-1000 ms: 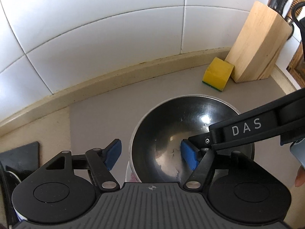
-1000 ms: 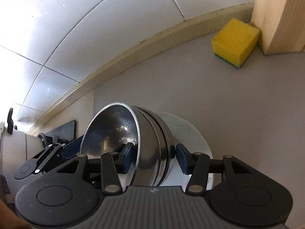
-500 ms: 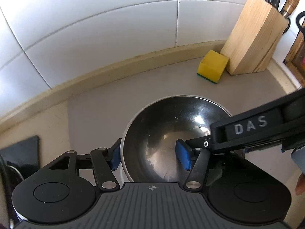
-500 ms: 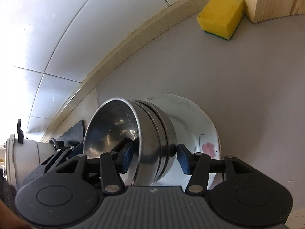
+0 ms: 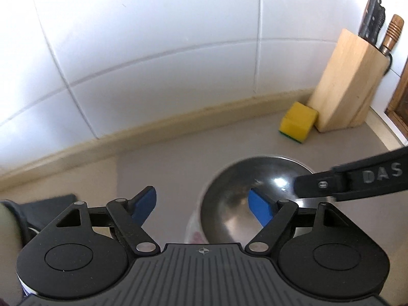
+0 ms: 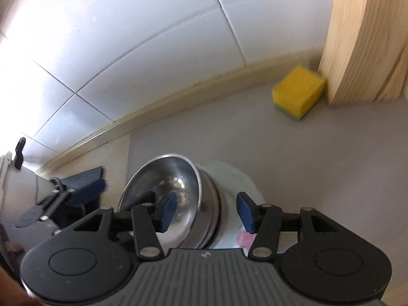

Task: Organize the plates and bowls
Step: 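Lower the nested bowls onto the pink-flower plate stack with both grippers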

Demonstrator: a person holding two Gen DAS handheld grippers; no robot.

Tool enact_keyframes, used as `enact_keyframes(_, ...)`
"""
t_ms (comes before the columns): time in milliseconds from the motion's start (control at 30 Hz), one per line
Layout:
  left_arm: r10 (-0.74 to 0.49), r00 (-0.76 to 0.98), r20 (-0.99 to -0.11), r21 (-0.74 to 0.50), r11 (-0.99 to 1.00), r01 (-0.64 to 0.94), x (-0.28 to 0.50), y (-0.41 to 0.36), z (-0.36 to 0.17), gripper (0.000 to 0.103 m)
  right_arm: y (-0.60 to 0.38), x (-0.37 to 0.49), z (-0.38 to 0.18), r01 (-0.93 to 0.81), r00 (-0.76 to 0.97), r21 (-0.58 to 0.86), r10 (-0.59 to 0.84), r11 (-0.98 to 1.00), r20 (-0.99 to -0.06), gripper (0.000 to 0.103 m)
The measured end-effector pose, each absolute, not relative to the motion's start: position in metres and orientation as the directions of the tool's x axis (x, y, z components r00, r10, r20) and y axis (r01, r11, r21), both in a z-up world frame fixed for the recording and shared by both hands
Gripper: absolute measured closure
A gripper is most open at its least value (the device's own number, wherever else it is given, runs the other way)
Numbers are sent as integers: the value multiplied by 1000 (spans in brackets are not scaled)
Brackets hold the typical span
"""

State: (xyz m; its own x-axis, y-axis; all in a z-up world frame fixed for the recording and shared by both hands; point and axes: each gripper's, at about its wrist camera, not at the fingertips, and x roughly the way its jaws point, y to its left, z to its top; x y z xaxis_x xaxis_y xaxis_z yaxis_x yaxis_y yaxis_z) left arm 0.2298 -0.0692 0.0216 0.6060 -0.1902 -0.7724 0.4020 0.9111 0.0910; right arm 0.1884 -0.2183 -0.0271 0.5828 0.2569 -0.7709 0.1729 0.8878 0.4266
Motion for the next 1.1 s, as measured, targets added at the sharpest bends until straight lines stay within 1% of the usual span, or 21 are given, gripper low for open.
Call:
enact_keyframes(67, -195, 607, -771, 74, 919, 388, 229, -64, 23, 23, -215, 181, -21, 164, 602, 395, 226, 904, -766, 64)
enact_keyframes(133, -185, 616, -766, 73, 926, 370, 227, -61, 23, 22, -212, 175, -17, 152, 610, 402, 234, 903, -757, 62)
enact_keyframes(200, -174, 632, -755, 77, 934, 350, 225, -58, 25, 22, -208, 171, -15, 147, 617, 395, 227, 907, -753, 62)
enact_keyframes(333, -160, 671, -724, 63, 953, 296, 219, -50, 29, 16, -211, 164, -12, 145, 633, 381, 210, 913, -745, 61)
enact_keyframes(533, -135, 707, -695, 60, 968, 244, 205, -37, 32, 14, -198, 151, -9, 135, 661, 338, 170, 932, -731, 60)
enact_keyframes(633, -124, 717, -686, 60, 972, 226, 199, -28, 30, 12, -196, 144, -9, 142, 672, 348, 168, 927, -721, 59)
enact_keyframes(833, -130, 717, -685, 52, 973, 226, 189, -19, 26, 9, -190, 132, -8, 153, 689, 332, 140, 931, -711, 55)
enact_keyframes(967, -146, 715, -683, 40, 971, 236, 182, -14, 25, 8, -183, 126, -9, 161, 692, 322, 126, 933, -711, 55)
enact_keyframes(1100, -138, 731, -668, 56, 970, 235, 169, -12, 27, 7, -180, 114, -12, 173, 696, 314, 110, 934, -709, 55)
